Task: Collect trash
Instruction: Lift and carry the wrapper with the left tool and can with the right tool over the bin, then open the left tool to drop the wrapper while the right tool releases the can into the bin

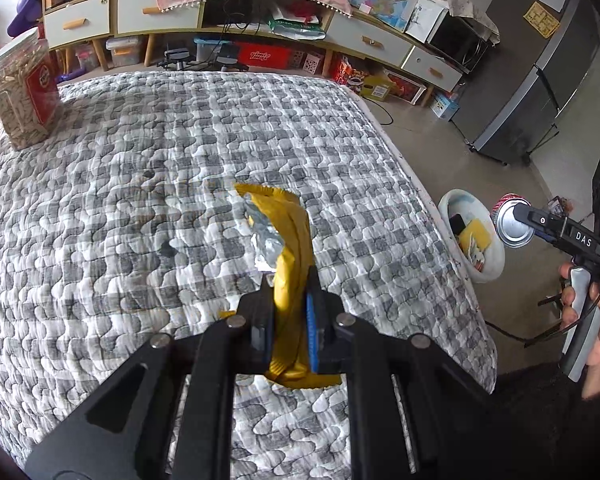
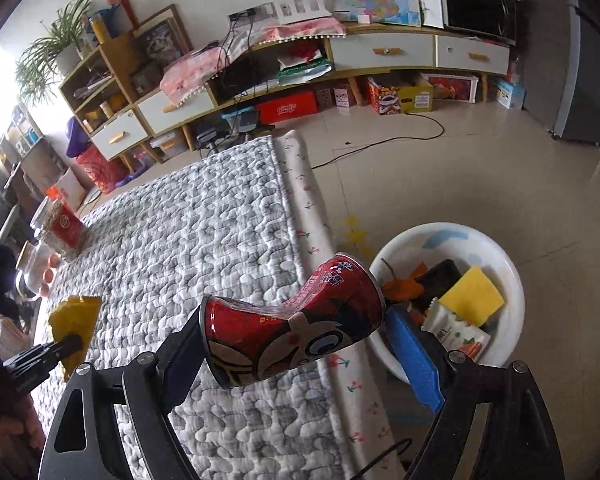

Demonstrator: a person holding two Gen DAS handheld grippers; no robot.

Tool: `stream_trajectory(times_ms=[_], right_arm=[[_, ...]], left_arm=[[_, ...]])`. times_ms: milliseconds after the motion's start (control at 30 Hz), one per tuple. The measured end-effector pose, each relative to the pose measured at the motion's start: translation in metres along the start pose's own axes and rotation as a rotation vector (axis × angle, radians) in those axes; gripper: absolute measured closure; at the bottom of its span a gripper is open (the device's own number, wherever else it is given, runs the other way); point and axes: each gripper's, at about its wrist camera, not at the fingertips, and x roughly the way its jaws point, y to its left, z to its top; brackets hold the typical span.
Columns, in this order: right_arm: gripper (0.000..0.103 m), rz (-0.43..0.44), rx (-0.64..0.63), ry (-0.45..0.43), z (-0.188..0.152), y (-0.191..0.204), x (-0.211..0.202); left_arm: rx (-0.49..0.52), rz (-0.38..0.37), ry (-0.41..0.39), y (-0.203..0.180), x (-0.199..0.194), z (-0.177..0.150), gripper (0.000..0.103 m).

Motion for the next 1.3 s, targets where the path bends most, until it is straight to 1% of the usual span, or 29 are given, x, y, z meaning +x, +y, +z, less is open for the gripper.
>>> stream_trajectory(times_ms=[167, 333, 533, 667, 800, 933, 1000, 1067, 1100, 1133, 1167, 1267, 1300], right_arm=[[0.016, -0.054, 0.11, -0.008, -0.002, -0.059, -0.011], [0.016, -0.09, 0.175, 0.0, -0.009, -0.1, -0.016], [0.016, -0.117, 0.222, 0.017, -0.018, -0.134, -0.018], [0.016, -0.126, 0.247, 0.02, -0.022, -0.152, -0.021], [0.016, -0.135, 0.272, 0.024, -0.024, -0.169, -0.022], [0.016, -0.138, 0.297, 0.028, -0.023, -0.183, -0.022], [0.016, -0.141, 0.307, 0.03, -0.023, -0.187, -0.021], [0.016, -0.143, 0.314, 0.033, -0.022, -0.19, -0.02], [0.016, -0.144, 0.316, 0.035, -0.021, -0.191, -0.019], [0.016, -0.145, 0.316, 0.036, -0.021, -0.191, -0.018], [0.015, -0.145, 0.317, 0.038, -0.02, -0.191, -0.017], [0.015, -0.143, 0.321, 0.044, -0.017, -0.19, -0.014], [0.015, -0.142, 0.324, 0.044, -0.017, -0.189, -0.013]], left_arm=[[0.061, -0.033, 0.028, -0.038, 0.018, 0.004, 0.089], [0.107, -0.099, 0.062, -0.086, 0.042, 0.011, 0.089], [0.19, -0.179, 0.092, -0.156, 0.075, 0.019, 0.089], [0.236, -0.223, 0.115, -0.194, 0.1, 0.027, 0.089], [0.275, -0.244, 0.12, -0.22, 0.121, 0.034, 0.089], [0.302, -0.255, 0.123, -0.236, 0.136, 0.038, 0.088], [0.31, -0.254, 0.11, -0.239, 0.143, 0.042, 0.087], [0.313, -0.267, 0.11, -0.241, 0.151, 0.045, 0.076], [0.31, -0.269, 0.124, -0.241, 0.156, 0.046, 0.057], [0.3, -0.251, 0.132, -0.242, 0.16, 0.046, 0.045], [0.286, -0.233, 0.13, -0.241, 0.161, 0.046, 0.043], [0.253, -0.238, 0.15, -0.232, 0.159, 0.044, 0.04], [0.247, -0.233, 0.155, -0.227, 0.156, 0.042, 0.037]])
